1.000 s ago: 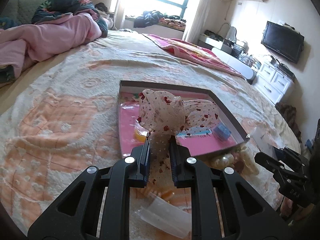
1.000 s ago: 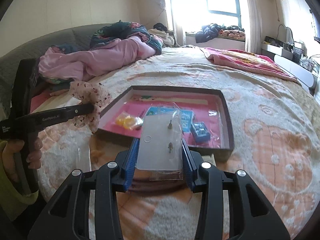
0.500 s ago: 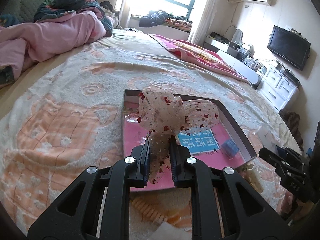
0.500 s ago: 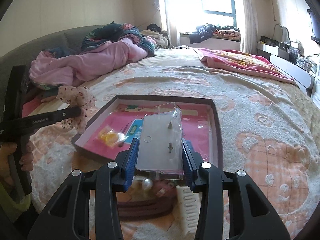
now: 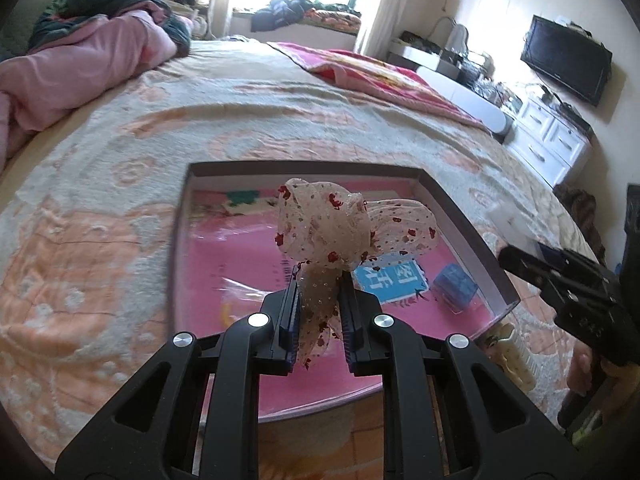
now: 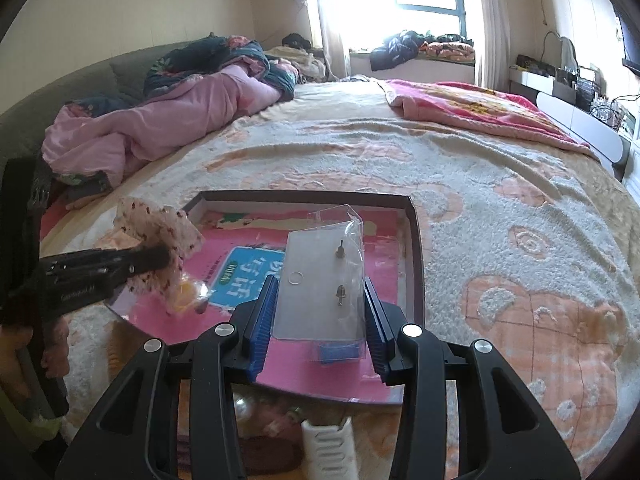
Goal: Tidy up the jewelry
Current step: 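Lower the bow and earring bag into the tray and open both tools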
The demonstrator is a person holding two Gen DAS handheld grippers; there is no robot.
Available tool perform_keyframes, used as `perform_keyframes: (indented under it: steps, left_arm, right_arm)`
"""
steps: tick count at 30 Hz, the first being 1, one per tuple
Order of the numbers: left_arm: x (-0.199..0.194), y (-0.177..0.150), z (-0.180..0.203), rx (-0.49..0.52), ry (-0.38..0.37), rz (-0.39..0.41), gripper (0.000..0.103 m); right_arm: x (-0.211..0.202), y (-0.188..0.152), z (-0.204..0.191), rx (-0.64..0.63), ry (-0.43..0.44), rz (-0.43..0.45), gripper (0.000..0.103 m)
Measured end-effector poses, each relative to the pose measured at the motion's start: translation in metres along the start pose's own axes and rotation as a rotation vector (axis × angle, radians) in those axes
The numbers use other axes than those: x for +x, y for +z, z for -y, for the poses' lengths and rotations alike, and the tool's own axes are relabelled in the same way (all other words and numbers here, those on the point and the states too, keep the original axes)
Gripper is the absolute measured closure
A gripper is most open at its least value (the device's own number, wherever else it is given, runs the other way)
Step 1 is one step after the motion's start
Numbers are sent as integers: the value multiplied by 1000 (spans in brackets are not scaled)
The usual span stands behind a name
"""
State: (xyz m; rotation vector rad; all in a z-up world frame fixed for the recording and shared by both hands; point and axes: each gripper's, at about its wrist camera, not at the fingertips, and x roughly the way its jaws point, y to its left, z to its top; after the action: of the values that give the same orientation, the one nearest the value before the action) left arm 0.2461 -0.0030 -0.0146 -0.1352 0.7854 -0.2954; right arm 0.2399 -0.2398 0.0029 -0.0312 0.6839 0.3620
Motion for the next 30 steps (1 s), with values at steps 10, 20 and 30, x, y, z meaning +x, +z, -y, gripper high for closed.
perform_keyframes:
  steps: [10,20,30]
  left_arm:
    - [28,-6,23,72,-41,-57,92]
    - [40,-10,27,111,-42,-104,90]
    - [41,-15,21,88,-35,-121,77]
  right_arm:
    - [41,13,12,-27,-10,-78,64]
    - [84,21,18,-27,-17,-188,64]
    - [99,17,23,-3,-17,-222,62]
